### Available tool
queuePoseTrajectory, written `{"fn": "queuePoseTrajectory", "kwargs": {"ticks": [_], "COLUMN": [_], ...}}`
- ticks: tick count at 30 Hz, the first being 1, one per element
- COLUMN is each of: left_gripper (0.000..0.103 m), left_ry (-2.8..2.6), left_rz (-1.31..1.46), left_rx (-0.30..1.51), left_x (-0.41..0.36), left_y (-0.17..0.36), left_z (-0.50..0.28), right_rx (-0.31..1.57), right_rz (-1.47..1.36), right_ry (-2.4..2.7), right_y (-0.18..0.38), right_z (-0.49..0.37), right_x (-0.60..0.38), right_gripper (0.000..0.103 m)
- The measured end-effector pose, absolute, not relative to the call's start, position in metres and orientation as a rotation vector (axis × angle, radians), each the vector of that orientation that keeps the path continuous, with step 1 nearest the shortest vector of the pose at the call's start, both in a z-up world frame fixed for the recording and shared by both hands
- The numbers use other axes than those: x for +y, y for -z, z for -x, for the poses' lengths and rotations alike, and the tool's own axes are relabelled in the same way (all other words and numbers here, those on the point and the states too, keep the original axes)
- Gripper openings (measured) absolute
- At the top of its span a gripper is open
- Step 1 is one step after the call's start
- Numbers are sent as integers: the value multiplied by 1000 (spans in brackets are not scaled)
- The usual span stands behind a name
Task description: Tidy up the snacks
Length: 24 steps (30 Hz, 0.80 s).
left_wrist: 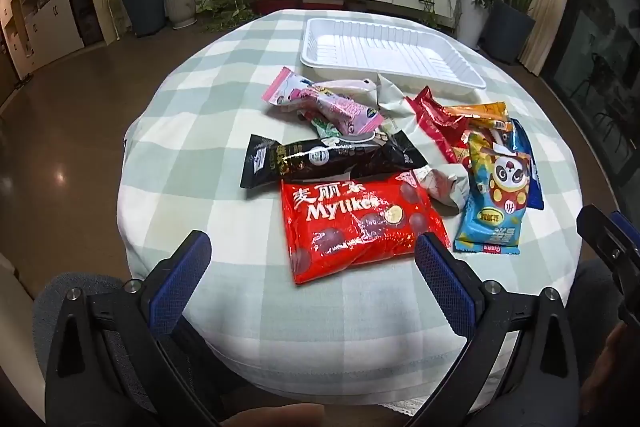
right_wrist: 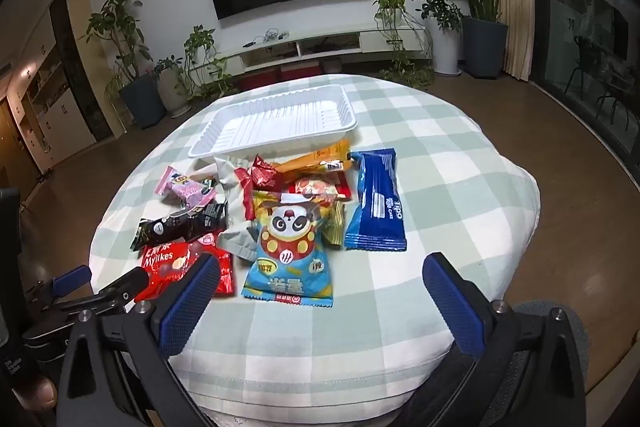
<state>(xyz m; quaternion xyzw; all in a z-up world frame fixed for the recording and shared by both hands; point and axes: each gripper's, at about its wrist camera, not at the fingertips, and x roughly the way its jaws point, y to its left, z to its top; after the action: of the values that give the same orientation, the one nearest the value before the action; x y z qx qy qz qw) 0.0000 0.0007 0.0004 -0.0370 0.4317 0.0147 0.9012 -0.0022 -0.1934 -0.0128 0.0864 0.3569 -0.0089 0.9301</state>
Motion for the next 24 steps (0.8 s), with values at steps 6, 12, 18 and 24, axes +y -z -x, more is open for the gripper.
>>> {"fn": "queuePoseTrajectory", "kwargs": {"ticks": [6,12,18,24], "left_gripper": [103,103,103,103], "left_ry": [-40,-44,-41,-43], "left_rz": [45,47,47,47], "left_rx": [918,926,926,926], "left_x": [-4,-5,-5,-5], "left_y": [9,11,12,12], "left_z": [-1,-2,-3,-2], "right_rx": [736,759,784,784], "right_rz": [-185,-176,-168,-170], "right_ry": [13,-2,-6,-9], "right_y": [12,24,29,30], "right_z": [1,2,-3,-4], "right_x": [-195,-186,-183,-182], "right_gripper": [103,103,103,103]}}
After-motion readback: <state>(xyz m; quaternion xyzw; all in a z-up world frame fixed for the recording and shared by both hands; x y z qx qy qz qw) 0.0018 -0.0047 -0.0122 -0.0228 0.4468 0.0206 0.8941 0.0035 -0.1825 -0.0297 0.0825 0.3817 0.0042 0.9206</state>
